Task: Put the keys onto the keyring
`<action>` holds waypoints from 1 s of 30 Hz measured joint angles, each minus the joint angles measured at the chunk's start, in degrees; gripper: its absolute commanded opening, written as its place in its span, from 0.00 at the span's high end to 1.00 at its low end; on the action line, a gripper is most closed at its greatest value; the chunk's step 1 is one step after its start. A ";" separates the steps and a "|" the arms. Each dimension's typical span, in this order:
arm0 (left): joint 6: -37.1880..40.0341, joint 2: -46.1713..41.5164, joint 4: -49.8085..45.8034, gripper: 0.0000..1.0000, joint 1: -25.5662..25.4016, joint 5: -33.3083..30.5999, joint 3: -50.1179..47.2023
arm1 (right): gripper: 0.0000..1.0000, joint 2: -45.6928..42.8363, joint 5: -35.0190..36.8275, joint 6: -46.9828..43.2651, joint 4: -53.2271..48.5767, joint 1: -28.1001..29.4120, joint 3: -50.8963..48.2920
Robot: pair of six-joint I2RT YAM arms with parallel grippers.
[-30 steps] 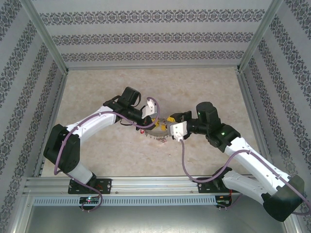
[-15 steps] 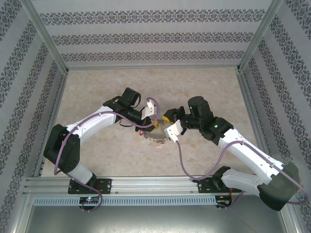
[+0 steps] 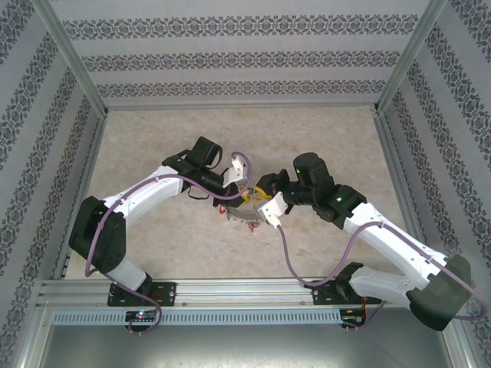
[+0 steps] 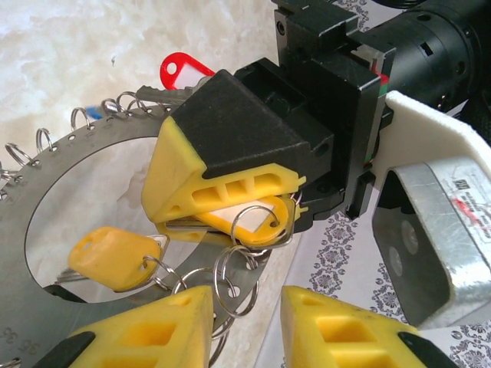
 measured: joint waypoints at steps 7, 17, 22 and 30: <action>0.00 0.11 0.00 1.00 0.00 0.17 0.11 | 0.80 0.13 2.56 -2.67 -0.17 1.86 0.00; 0.26 0.15 -0.20 1.00 0.00 0.20 0.11 | 0.88 0.44 4.55 -3.93 -0.15 2.75 0.00; 0.79 0.24 -0.55 1.00 0.00 0.22 0.11 | 0.99 0.33 4.98 -3.74 0.17 2.73 0.00; 2.75 0.24 -0.85 1.00 0.04 0.63 0.11 | 1.00 0.31 2.12 -1.86 -1.40 1.14 1.01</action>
